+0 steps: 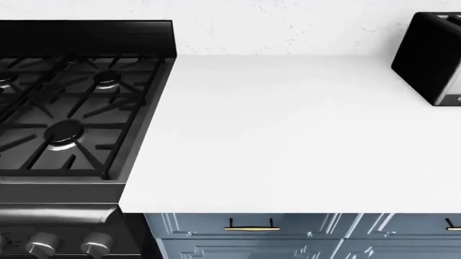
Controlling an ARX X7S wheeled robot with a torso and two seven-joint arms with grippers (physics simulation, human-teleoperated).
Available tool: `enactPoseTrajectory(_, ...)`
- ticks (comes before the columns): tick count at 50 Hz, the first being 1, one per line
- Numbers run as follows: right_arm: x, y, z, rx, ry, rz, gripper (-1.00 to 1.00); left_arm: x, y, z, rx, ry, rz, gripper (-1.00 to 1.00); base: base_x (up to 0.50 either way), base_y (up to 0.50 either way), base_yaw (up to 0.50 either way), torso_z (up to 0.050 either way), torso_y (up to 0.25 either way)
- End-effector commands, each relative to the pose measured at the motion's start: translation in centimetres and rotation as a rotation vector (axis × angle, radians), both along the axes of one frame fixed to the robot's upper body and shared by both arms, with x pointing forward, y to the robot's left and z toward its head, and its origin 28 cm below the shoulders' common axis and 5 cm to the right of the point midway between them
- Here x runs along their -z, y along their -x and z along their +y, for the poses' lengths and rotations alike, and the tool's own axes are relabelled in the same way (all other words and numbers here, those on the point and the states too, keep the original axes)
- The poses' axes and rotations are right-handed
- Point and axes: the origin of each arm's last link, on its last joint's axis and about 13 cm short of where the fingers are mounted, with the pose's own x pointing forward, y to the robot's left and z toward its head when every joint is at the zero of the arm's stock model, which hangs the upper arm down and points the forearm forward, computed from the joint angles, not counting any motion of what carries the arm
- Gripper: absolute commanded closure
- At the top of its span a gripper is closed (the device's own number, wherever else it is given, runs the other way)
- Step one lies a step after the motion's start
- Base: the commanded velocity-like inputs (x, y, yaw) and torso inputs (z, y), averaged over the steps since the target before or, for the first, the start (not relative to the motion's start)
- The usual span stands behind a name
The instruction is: Pick and place the shaker into the drawer. Then close the cabinet.
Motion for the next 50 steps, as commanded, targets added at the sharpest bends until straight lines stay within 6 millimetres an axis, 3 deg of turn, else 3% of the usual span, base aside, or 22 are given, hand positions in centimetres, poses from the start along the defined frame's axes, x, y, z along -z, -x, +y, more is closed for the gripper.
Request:
enactPoseTrajectory(1, 0.27, 0.01, 0.13, -0.017, 0.007, 0.006, -1.0, -0.04, -0.02, 0.25, -0.024, -0.005, -0.003, -1.0, 0.18, 0.0, 0.0, 0.0, 0.0)
enactPoseTrajectory(50, 0.21, 0.18, -0.51, -0.012, -0.004, 0.005, -1.0, -0.4, 0.48, 0.05, -0.045, -0.024, -0.024, -1.0, 0.1, 0.0, 0.0, 0.0, 0.0)
